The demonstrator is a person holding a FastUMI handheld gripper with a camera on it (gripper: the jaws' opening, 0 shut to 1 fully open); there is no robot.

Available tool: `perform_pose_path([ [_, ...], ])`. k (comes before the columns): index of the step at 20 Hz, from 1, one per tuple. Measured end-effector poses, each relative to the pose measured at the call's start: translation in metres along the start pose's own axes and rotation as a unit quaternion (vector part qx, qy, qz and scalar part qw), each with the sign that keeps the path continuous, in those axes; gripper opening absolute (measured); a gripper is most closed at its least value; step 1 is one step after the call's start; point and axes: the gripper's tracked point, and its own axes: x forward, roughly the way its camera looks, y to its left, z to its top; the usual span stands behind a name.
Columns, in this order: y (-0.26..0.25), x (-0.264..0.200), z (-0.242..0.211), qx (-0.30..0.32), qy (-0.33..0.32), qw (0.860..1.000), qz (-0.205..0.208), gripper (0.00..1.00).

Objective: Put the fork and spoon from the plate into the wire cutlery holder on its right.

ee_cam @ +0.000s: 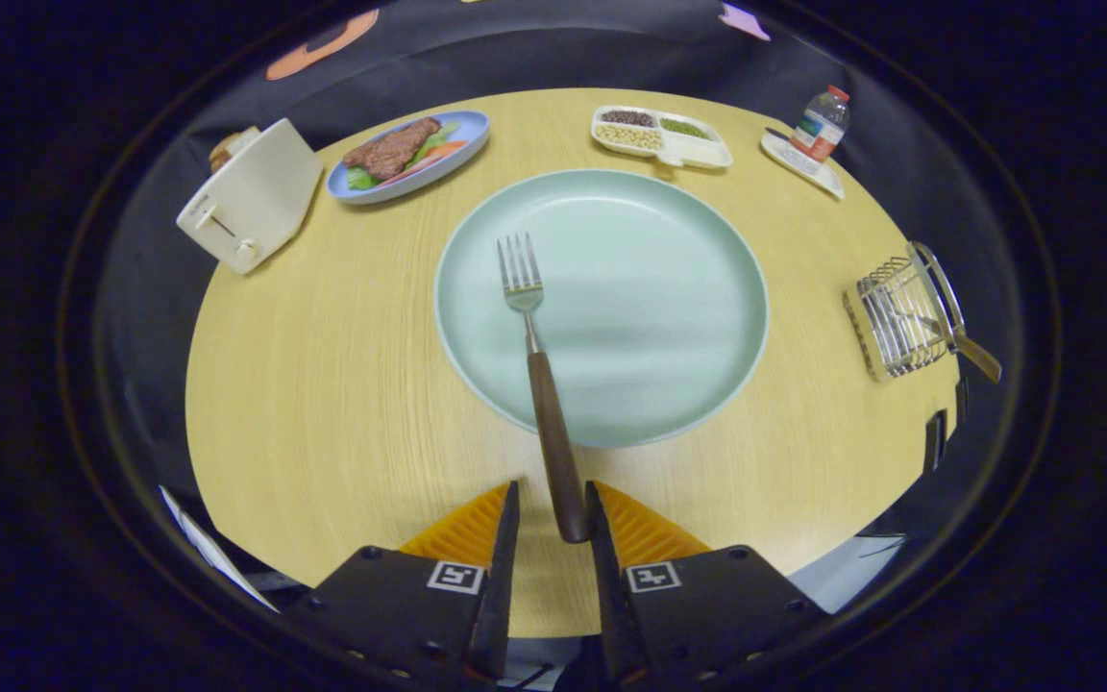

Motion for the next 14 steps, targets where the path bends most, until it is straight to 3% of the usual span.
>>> perform_pose_path([
  [3,0.001,0.0,0.01,-0.002,-0.01,1.0,-0.002,0.38],
  [5,0.003,0.007,0.011,-0.002,-0.019,1.0,-0.005,0.18],
  [6,0.005,0.006,0.011,-0.004,-0.021,1.0,0.0,0.2],
  [7,0.006,0.007,0.011,-0.007,-0.025,1.0,0.002,0.11],
  [10,0.001,0.006,0.014,-0.019,-0.047,0.999,-0.008,0.08],
  [11,0.0,0.002,0.014,-0.021,-0.051,0.998,-0.01,0.02],
  [14,-0.002,-0.008,0.011,-0.029,-0.056,0.998,-0.004,0.02],
])
